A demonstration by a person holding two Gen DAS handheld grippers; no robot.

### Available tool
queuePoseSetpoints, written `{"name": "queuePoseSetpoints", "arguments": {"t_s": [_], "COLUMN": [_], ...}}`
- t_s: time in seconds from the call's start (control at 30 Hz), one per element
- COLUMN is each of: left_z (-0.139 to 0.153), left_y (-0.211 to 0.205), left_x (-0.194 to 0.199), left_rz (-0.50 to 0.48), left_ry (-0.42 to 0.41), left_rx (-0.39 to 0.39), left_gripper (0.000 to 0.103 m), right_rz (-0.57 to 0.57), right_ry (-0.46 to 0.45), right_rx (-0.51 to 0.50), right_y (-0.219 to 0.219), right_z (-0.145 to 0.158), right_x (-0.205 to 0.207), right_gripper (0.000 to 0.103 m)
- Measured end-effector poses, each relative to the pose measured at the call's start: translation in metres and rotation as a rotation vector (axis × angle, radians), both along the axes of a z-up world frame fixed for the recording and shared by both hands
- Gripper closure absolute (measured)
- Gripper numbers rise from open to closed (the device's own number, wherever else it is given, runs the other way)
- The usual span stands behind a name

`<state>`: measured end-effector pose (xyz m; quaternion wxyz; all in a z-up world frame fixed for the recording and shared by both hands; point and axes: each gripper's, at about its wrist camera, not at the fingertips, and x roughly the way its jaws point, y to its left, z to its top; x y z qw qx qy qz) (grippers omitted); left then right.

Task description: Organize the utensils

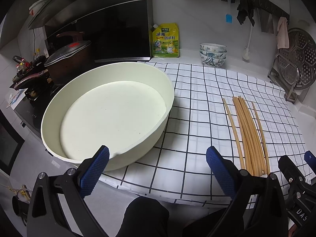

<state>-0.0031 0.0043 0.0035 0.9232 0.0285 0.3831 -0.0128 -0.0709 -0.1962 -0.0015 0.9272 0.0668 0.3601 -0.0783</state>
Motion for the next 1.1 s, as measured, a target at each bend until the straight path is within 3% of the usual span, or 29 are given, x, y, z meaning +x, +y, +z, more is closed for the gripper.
{"name": "queuePoseSetpoints", "arguments": {"t_s": [0.83,1.1], "left_z": [-0.001,-0.011], "left_y": [-0.003,-0.024], "left_x": [0.001,0.014], "left_rz": [-0.003,-0.046], "left_ry": [-0.002,0.012], "left_rx": [-0.002,0.018], "left_gripper": [0.006,0.006], "right_rz": [0.004,-0.014], "right_ry": [0.003,0.041], "right_rx": [0.002,0.010], "right_y": [0.000,-0.023], "right_z": [-0.001,-0.010], "right_x": [0.001,0.013], "right_gripper": [0.009,0.009]}}
